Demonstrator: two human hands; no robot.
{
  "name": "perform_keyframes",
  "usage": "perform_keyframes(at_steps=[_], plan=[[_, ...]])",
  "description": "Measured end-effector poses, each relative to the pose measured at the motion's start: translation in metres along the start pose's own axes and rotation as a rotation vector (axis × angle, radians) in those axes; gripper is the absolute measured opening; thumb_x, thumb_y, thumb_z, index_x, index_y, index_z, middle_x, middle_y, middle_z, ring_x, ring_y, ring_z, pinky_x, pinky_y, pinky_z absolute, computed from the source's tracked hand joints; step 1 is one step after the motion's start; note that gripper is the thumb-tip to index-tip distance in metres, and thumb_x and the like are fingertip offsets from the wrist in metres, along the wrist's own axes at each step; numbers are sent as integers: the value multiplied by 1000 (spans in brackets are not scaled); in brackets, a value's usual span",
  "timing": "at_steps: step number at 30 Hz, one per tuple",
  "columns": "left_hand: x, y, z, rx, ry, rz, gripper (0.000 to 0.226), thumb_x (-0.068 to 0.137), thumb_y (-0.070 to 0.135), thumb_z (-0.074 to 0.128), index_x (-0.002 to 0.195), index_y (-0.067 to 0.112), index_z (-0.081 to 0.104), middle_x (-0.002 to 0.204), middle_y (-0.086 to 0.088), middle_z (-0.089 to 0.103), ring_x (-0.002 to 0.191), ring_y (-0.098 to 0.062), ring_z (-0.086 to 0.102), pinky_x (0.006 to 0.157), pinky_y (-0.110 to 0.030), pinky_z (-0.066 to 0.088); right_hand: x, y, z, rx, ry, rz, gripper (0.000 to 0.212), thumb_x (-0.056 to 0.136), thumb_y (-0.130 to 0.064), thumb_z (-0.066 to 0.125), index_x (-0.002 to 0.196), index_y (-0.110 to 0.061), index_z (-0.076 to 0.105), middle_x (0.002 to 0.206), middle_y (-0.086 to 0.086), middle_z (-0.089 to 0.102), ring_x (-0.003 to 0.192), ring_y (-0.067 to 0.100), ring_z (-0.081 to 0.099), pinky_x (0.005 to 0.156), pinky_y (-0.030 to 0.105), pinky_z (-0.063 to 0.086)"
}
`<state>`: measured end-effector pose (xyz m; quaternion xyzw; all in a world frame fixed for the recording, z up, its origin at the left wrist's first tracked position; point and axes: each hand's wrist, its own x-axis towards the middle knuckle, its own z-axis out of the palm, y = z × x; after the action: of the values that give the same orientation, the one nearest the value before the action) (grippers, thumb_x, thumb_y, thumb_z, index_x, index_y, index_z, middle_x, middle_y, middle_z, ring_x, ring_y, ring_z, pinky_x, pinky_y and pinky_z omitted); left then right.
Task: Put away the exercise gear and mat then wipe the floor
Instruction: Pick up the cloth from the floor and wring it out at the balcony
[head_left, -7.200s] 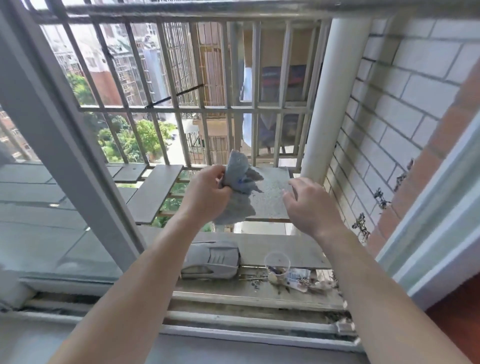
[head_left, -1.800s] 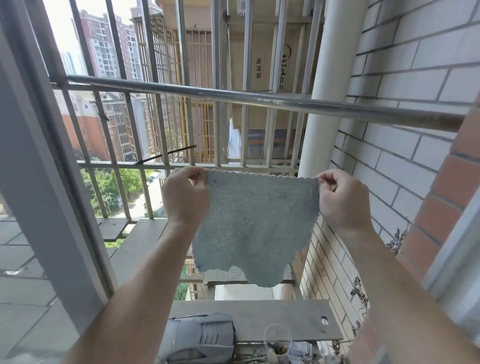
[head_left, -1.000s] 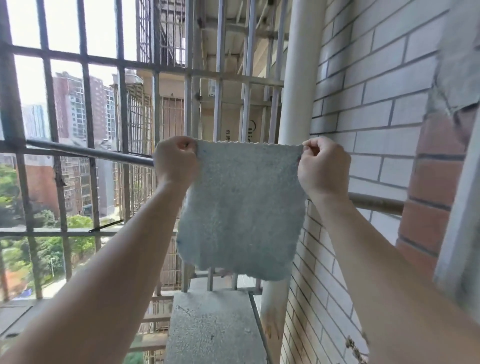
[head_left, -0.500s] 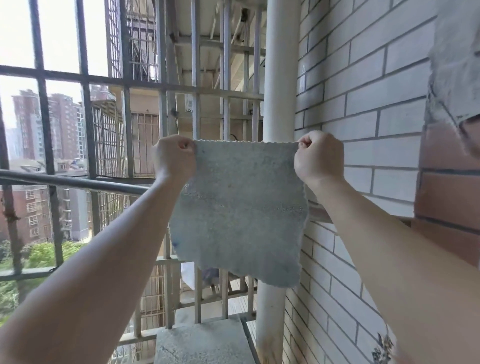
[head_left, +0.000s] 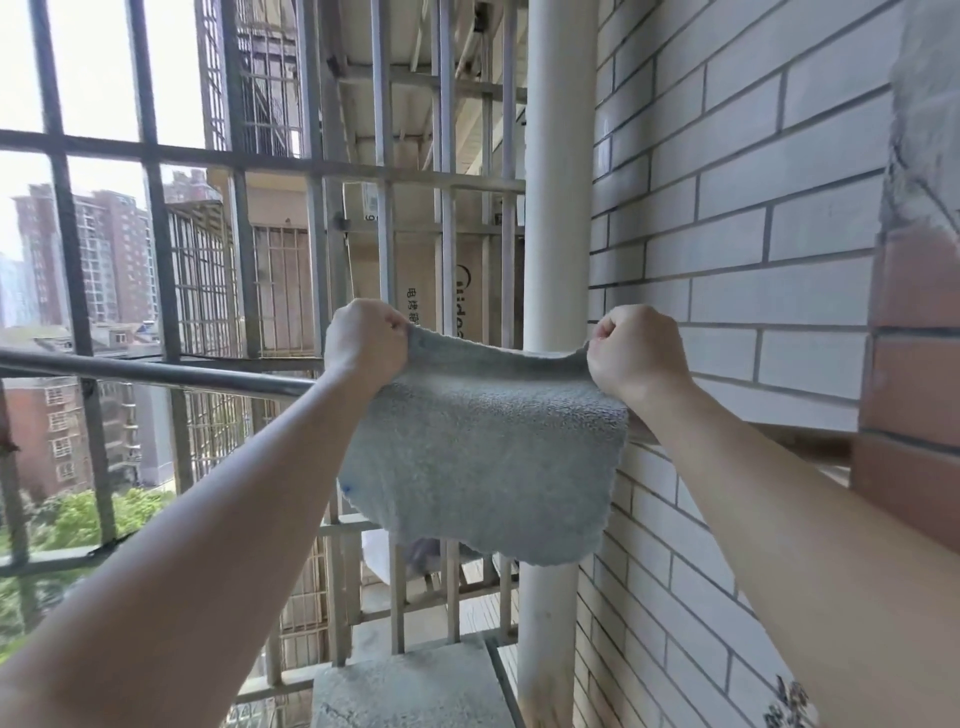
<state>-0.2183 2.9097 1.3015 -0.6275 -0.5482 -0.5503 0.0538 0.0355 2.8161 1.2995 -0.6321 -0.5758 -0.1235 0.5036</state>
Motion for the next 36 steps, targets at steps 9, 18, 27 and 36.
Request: perform_keyframes(at_steps=[9, 18, 27, 36], plan=[[-1, -6, 0, 78, -62, -22, 32, 79, -3, 59, 95, 20, 76, 99, 2, 73, 91, -18, 67, 75, -27, 55, -8, -2, -2, -51, -87, 14, 26, 73, 0, 54, 95, 5, 69, 99, 21, 70, 97, 36, 63, 78, 45, 56], [-19, -8, -20, -6, -14, -50, 24, 84, 10, 58, 80, 27, 75, 90, 10, 74, 83, -9, 68, 73, -29, 58, -27, -5, -10, -17, -174, -14, 12, 80, -11, 56, 80, -12, 68, 79, 1, 66, 80, 23, 62, 61, 27, 45], [-53, -17, -36, -18, -49, -75, 26, 86, 16, 62, 69, 35, 68, 84, 17, 72, 79, -4, 66, 72, -28, 58, -51, -4, -23, -62, -170, -131, 13, 88, -25, 59, 81, -16, 67, 78, -2, 66, 77, 20, 59, 66, 26, 42], [-79, -27, -36, -5, -19, -97, 22, 91, 19, 59, 98, 32, 75, 109, 3, 63, 110, -25, 50, 96, -47, 47, -72, 4, -27, -123, -177, -222, 14, 88, -26, 60, 89, -18, 70, 84, 1, 69, 81, 23, 59, 70, 29, 47]])
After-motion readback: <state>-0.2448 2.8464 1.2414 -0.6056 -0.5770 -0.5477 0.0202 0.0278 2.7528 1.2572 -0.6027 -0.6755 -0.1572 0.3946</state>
